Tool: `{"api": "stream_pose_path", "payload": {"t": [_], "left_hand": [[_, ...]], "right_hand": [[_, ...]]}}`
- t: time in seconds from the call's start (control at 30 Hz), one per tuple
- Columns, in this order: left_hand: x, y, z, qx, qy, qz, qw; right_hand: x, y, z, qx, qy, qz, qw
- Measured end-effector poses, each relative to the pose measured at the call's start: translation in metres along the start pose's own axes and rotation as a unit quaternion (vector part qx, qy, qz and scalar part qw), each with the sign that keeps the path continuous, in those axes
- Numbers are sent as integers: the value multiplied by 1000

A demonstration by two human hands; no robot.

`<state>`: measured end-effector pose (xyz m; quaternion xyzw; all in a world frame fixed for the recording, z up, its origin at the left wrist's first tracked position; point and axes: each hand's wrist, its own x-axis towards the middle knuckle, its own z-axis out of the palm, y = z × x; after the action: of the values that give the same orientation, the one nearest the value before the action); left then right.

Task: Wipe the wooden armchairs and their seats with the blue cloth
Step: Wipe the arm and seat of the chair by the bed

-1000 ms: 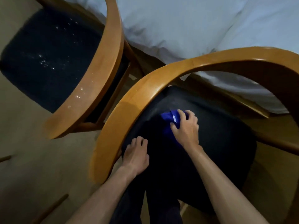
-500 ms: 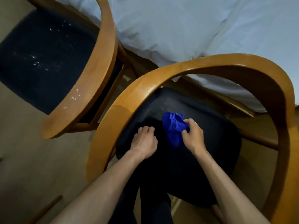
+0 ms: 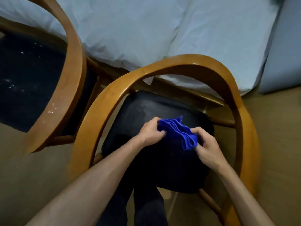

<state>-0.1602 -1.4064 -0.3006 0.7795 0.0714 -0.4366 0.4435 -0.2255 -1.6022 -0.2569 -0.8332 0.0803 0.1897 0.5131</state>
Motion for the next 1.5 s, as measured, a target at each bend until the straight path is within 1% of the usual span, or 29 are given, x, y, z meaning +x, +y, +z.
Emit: {"api": "stream_pose_path", "payload": {"t": [0.07,0.1,0.17,0.2,0.27,0.33,0.4,0.43,0.53,0.6,0.63,0.7,0.77,0.87,0.97,1.03,1.13,1.23,1.27,1.37,1.5], "left_hand": [[-7,9,3,-23,14,35,999],[-9,15,5,-14,29,62,998],[-13,28,9,34,46,123,991],[-15,34,12,66,41,154,985],[-18,45,18,148,24,230,961],[-21,52,23,226,24,293,929],[-25,57,23,249,26,318,915],[-26,57,21,243,21,321,915],[-30,54,12,208,-2,307,929],[-30,48,5,186,-1,294,938],[-30,44,3,195,-5,293,936],[-24,32,0,262,-30,288,921],[-18,21,0,329,-49,271,904],[-13,10,-2,359,-22,265,894],[-11,7,-5,369,20,273,888],[-9,6,-9,385,49,282,877],[-1,5,-15,444,72,301,841],[3,-4,-18,496,70,326,802],[3,-8,-18,506,63,332,793],[3,-27,-15,518,81,331,785],[4,-32,-13,551,60,290,780]], "right_hand": [[-9,5,-10,-9,8,-8,1000],[-12,9,-15,-33,13,-12,999],[-18,14,-23,-95,31,7,995],[-20,12,-27,-112,45,24,992],[-19,-1,-29,-107,63,27,992],[-12,-17,-21,-122,24,14,992],[-3,-25,-10,-163,-12,27,986],[1,-27,-6,-173,-4,24,985],[5,-28,-3,-206,55,-37,976],[4,-27,-4,-230,42,-51,971],[3,-28,-4,-231,29,-57,971],[0,-29,-4,-206,16,-64,976],[-3,-29,-7,-176,21,-66,982],[-3,-25,-13,-169,24,-67,983],[1,-14,-13,-200,31,-58,978],[3,-3,-10,-249,52,-61,965],[6,15,-3,-316,83,-67,943],[9,27,12,-355,98,-70,927],[9,31,17,-367,106,-71,921],[9,39,30,-369,111,-69,920],[10,46,34,-364,94,-65,924]]}}
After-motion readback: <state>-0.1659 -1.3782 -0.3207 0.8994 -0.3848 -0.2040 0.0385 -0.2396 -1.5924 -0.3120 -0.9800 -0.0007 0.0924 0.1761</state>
